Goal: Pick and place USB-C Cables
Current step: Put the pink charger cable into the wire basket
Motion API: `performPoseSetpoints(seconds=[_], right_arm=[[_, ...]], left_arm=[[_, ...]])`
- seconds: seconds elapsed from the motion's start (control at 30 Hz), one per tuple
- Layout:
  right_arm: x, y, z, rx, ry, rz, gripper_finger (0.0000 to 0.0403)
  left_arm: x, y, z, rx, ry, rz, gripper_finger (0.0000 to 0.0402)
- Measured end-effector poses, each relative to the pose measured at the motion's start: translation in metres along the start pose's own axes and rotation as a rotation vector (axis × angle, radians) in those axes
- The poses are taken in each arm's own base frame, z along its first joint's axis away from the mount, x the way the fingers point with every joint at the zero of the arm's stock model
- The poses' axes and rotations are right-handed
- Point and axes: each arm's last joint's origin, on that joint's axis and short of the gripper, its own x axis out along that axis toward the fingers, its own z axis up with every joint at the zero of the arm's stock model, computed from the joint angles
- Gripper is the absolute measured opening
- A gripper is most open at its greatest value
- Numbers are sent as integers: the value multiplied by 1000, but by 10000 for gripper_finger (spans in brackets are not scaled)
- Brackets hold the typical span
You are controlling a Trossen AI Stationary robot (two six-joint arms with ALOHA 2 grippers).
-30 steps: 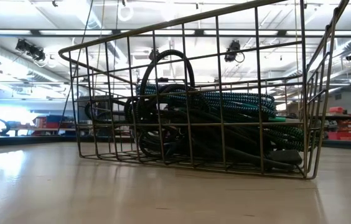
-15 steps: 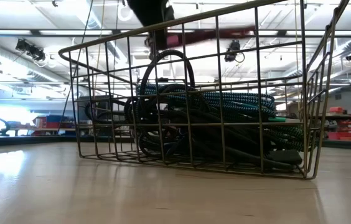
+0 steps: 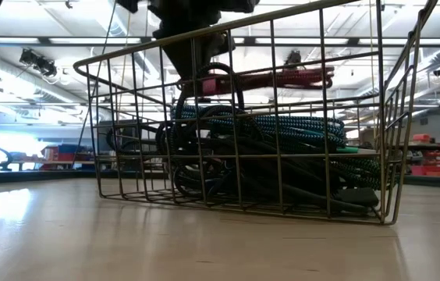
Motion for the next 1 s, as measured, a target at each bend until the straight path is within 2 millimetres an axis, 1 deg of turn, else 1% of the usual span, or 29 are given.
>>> performPoseSetpoints(seconds=[0.2, 0.33, 0.5, 0.6, 0.83, 1.0], right_arm=[[0, 0, 0, 0, 4, -1, 195], [0, 0, 0, 0, 4, -2, 195], [0, 0, 0, 0, 4, -2, 195], [0, 0, 0, -5, 4, -2, 195], [0, 0, 0, -4, 3, -2, 195], [0, 0, 0, -4, 3, -2, 195]], left_arm=[[4, 2, 1, 57, 10, 21, 25], [6, 5, 0, 60, 16, 20, 25], [6, 6, 4, 107, -17, 29, 25], [6, 10, 6, 113, -53, 38, 25], [20, 29, 7, 75, -51, 28, 25], [29, 32, 8, 91, -48, 16, 25]])
